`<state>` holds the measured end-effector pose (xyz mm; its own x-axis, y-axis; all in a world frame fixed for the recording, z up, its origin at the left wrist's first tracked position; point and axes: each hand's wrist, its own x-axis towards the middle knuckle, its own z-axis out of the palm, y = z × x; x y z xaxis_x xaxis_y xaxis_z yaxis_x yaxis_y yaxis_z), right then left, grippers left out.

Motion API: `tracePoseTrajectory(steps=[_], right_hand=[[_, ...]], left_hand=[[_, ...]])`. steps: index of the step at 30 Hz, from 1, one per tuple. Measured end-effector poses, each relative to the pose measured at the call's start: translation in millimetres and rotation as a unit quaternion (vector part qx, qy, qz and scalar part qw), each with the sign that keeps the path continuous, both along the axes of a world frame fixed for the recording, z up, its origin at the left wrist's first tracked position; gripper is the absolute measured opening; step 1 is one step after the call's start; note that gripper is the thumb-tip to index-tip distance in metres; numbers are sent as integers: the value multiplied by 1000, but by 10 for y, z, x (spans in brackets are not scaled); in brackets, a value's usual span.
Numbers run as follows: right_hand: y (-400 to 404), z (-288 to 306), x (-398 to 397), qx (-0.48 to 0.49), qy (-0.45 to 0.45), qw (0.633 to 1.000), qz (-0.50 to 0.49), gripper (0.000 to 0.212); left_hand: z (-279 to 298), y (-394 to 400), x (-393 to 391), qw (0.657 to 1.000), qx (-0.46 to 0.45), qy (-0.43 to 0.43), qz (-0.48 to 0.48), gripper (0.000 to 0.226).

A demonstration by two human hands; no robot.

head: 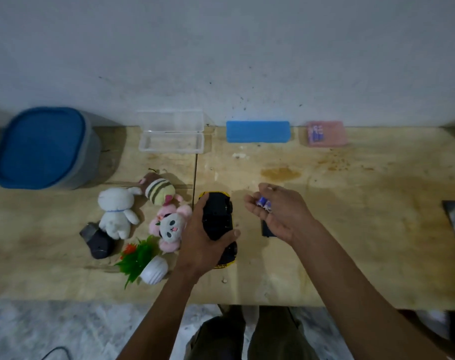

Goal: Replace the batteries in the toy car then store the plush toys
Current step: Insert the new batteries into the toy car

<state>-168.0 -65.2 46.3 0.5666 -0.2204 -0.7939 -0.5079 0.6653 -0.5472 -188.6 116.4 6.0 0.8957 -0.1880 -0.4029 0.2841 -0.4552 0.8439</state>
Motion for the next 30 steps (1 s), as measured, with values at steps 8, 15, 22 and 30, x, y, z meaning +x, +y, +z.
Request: tracePoseTrajectory(steps=[8,15,22,30], right_hand=[[379,554,-372,-42,-9,999,-16,20],[589,679,-449,-171,-62,983,10,29],[629,629,-578,-419,-96,897,107,21],[682,689,-588,-539,-143,820,131,20]], left_hand=[[482,152,-147,997,-61,-3,-42,94],[703,160,-152,991,-115,9,-67,95],[801,208,-143,984,-165,6,-60,92],[918,289,-97,983,-173,-13,-65,101]])
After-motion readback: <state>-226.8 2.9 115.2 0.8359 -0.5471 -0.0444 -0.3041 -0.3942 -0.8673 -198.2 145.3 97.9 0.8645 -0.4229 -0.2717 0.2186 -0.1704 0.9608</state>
